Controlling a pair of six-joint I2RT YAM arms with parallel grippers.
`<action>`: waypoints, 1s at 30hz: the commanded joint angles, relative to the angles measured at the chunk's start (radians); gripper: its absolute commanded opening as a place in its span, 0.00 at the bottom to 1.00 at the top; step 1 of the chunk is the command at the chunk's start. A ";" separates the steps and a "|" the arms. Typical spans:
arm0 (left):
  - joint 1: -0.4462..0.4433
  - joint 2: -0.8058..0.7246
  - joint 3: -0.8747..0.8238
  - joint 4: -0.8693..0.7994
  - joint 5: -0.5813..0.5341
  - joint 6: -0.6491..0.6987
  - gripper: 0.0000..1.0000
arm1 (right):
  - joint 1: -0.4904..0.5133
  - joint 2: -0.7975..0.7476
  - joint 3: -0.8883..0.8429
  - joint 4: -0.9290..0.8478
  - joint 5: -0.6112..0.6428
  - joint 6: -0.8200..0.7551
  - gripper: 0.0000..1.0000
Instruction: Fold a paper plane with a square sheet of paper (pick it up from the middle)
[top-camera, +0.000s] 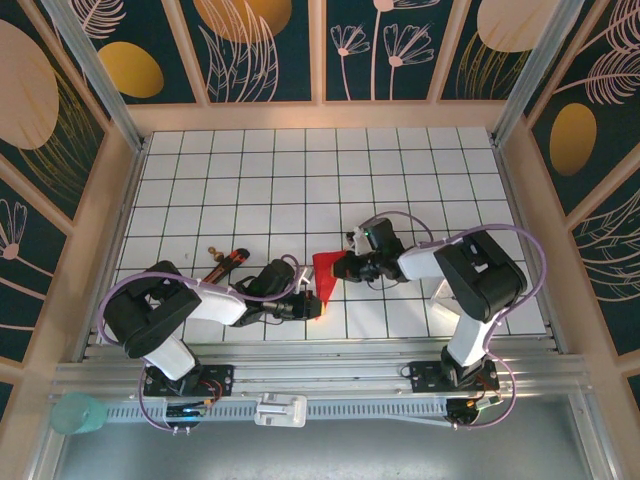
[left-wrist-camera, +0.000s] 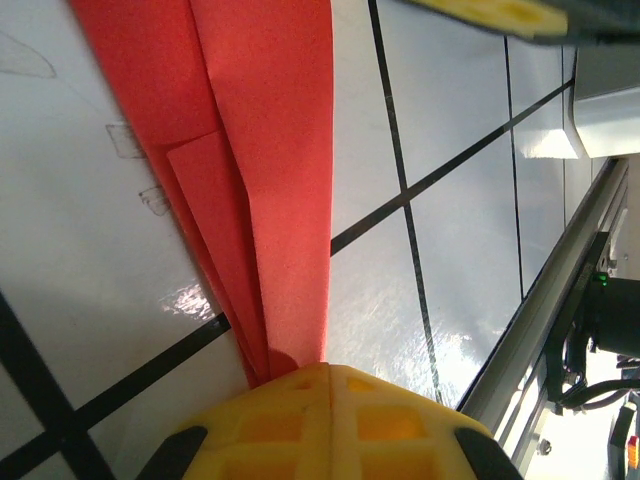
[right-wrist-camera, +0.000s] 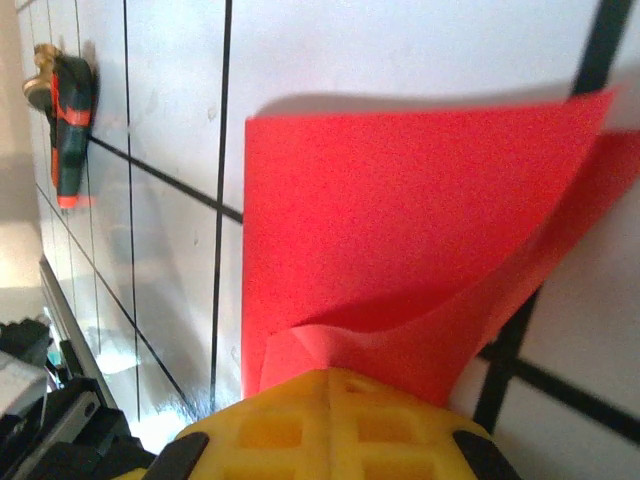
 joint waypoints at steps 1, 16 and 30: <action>-0.004 0.046 -0.065 -0.217 -0.006 0.029 0.00 | -0.065 0.057 0.022 -0.037 0.130 -0.055 0.03; -0.005 -0.012 0.033 -0.203 0.003 -0.007 0.07 | -0.243 0.045 0.137 -0.048 0.068 -0.087 0.03; 0.133 -0.282 0.029 -0.183 -0.173 -0.077 0.48 | 0.087 -0.347 -0.086 -0.132 0.408 0.025 0.26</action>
